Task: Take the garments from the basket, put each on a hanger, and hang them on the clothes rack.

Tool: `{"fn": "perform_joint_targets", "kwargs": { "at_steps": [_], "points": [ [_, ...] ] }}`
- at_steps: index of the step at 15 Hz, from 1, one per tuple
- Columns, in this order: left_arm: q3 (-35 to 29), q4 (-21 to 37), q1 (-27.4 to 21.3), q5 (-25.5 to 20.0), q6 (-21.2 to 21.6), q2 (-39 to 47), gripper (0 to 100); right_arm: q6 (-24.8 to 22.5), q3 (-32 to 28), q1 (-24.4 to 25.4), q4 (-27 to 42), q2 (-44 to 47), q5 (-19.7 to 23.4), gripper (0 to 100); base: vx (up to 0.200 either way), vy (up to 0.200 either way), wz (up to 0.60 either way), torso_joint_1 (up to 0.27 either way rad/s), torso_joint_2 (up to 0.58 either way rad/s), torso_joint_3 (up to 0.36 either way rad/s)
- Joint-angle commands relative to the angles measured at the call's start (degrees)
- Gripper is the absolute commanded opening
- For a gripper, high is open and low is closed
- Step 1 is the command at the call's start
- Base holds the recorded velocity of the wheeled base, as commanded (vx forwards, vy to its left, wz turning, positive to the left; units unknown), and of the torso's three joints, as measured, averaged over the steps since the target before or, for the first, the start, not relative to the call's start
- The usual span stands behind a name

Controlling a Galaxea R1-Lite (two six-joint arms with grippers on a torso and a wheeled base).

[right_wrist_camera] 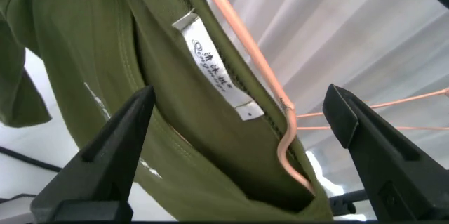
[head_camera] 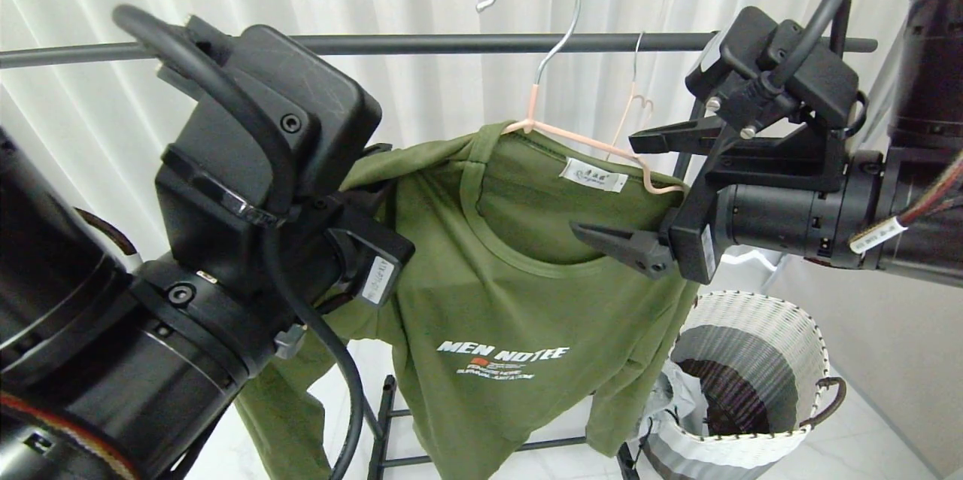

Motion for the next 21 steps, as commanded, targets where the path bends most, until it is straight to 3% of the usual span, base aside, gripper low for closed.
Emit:
{"fn": "perform_joint_targets", "kwargs": {
  "at_steps": [1,2,14,15,21],
  "points": [
    [0.0,-0.3,-0.3,0.0,0.0,0.0,0,0.0,0.0,0.1,-0.3,0.1,0.0,100,0.000,0.000,0.00,0.000,0.00,0.000],
    [0.0,-0.4,-0.3,0.0,0.0,0.0,0,-0.1,0.1,0.0,-0.7,0.2,0.0,0,0.000,0.000,0.00,0.000,0.00,0.000],
    [0.3,-0.5,-0.1,-2.4,0.2,0.0,0,-1.5,0.1,0.1,-1.6,0.2,-0.9,0,0.000,0.000,0.00,0.000,0.00,0.000],
    [0.3,-0.5,-0.1,-2.4,0.0,0.1,100,-2.2,0.1,0.1,-1.6,0.1,-0.9,0,0.000,0.000,0.00,0.000,0.00,0.000],
    [1.6,-0.5,0.3,-2.4,-0.1,-1.5,100,-8.4,-1.8,-0.1,-1.5,-1.0,-0.9,0,0.000,0.000,0.00,0.000,0.00,0.000]
  ]
}}
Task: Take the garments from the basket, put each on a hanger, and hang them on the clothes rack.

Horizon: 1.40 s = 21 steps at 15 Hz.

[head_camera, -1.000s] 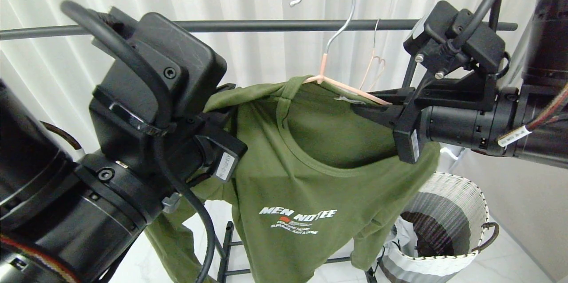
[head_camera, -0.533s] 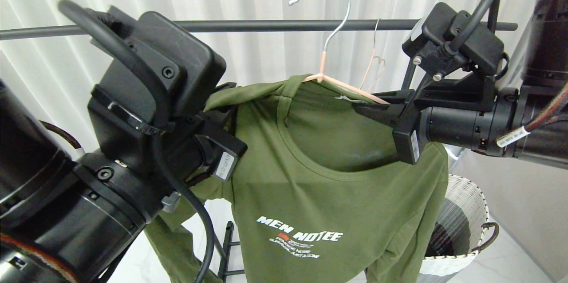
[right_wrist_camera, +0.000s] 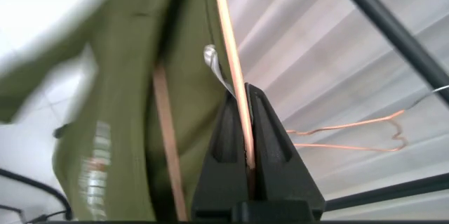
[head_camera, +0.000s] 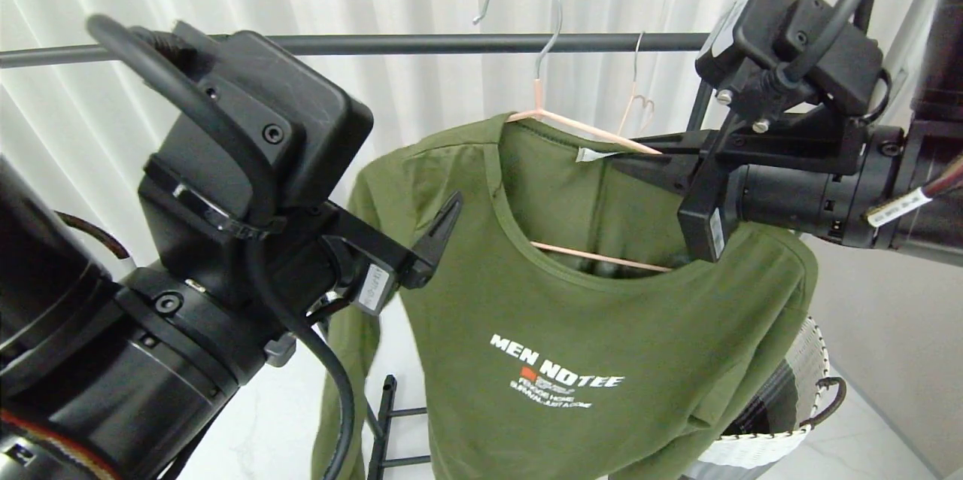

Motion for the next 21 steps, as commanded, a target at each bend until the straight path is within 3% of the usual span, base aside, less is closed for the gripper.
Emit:
{"fn": "perform_joint_targets", "kwargs": {
  "at_steps": [1,6,7,9,11,13,17,21],
  "points": [
    [0.8,0.0,0.1,0.1,0.0,-1.3,100,-0.8,-0.2,-0.1,0.1,-0.5,0.0,0,0.000,0.000,0.00,0.000,0.00,0.000],
    [7.2,0.0,4.4,0.0,0.0,-6.8,100,-2.4,-0.2,-0.5,0.1,-1.1,0.1,0,0.000,0.000,0.00,0.000,0.00,0.000],
    [10.2,0.0,10.2,-0.5,-1.0,-8.3,100,-2.4,0.0,-0.6,0.2,-2.2,0.4,0,0.000,0.000,0.00,0.000,0.00,0.000],
    [11.5,0.1,17.0,-4.8,-3.1,-7.1,100,-2.2,0.1,-1.0,0.3,-3.0,0.9,0,0.000,0.000,0.00,0.000,0.00,0.000],
    [11.7,0.1,23.0,-10.4,-4.4,-3.2,100,-1.4,-0.3,-1.1,0.2,-3.2,3.2,0,0.000,0.000,0.00,0.000,0.00,0.000],
    [11.8,0.1,26.7,-12.9,-6.4,-0.1,100,0.8,0.0,-0.8,0.2,-4.1,5.6,0,0.000,0.000,0.00,0.000,0.00,0.000],
    [15.8,0.1,27.5,-14.0,-12.6,1.4,100,5.1,-0.1,2.0,0.2,-5.3,6.5,0,0.000,0.000,0.00,0.000,0.00,0.000],
    [15.6,0.1,30.5,-14.3,-14.6,4.5,100,6.9,-0.2,6.4,0.4,-5.8,6.4,0,0.000,0.000,0.00,0.000,0.00,0.000]
  ]
}}
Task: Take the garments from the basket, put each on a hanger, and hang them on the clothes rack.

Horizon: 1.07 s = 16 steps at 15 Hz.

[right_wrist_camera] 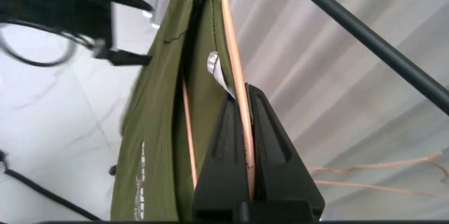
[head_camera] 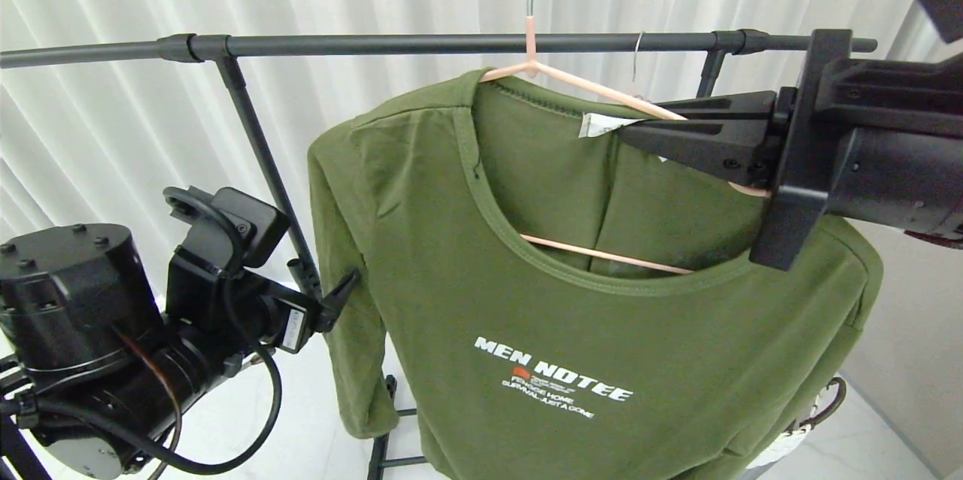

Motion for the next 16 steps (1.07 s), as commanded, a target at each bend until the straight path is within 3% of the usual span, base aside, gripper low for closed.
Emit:
{"fn": "perform_joint_targets", "kwargs": {
  "at_steps": [1,5,6,10,14,16],
  "points": [
    [-0.1,-0.1,2.3,-0.1,-0.2,2.4,100,0.0,0.0,2.0,0.0,-0.4,-0.1,0,0.000,0.000,0.00,0.000,0.00,0.000],
    [-0.5,-0.1,3.0,-0.8,-4.0,2.5,100,0.1,-0.1,2.4,0.0,-0.5,-0.1,0,0.000,0.000,0.00,0.000,0.00,0.000],
    [-0.5,-0.2,3.0,-0.8,-4.2,2.5,0,0.1,-0.1,2.4,0.0,-0.6,-0.1,0,0.000,0.000,0.00,0.000,0.00,0.000],
    [-0.8,-0.1,4.6,-0.7,-4.2,2.6,0,0.1,0.0,2.3,0.1,-1.2,-0.2,0,0.000,0.000,0.00,0.000,0.00,0.000],
    [0.1,-0.1,14.7,-0.4,-3.6,2.8,0,0.1,0.1,1.8,1.2,-2.5,-0.2,0,0.000,0.000,0.00,0.000,0.00,0.000],
    [0.1,-0.1,17.5,-0.4,-3.6,2.8,0,0.1,0.2,1.8,1.4,-2.6,-0.3,0,0.000,0.000,0.00,0.000,0.00,0.000]
  ]
}}
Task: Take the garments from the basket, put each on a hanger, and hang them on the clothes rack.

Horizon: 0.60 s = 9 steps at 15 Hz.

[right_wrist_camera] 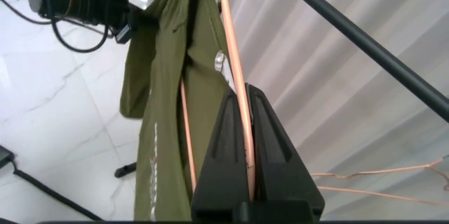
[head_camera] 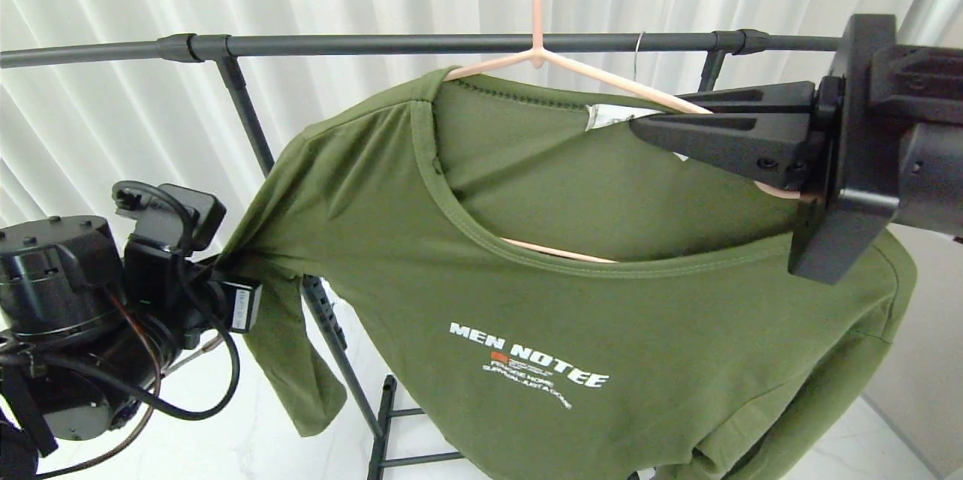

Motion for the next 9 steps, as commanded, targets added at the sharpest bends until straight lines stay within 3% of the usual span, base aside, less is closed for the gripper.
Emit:
{"fn": "perform_joint_targets", "kwargs": {
  "at_steps": [1,4,5,9],
  "points": [
    [0.1,0.0,2.1,0.1,0.1,0.1,0,0.0,-0.1,0.0,-0.1,-0.3,0.0,0,0.000,0.000,0.00,0.000,0.00,0.000],
    [0.2,0.0,2.0,0.1,0.4,-0.1,0,0.0,-0.2,0.0,-0.1,-0.3,0.0,0,0.000,0.000,0.00,0.000,0.00,0.000],
    [0.3,0.0,2.0,0.1,0.5,-0.2,100,0.0,-0.2,0.0,0.0,-0.3,-0.1,0,0.000,0.000,0.00,0.000,0.00,0.000],
    [3.7,0.0,-0.6,-0.5,0.6,-4.8,100,0.3,-0.2,-0.1,-0.1,-0.1,-2.0,0,0.000,0.000,0.00,0.000,0.00,0.000]
  ]
}}
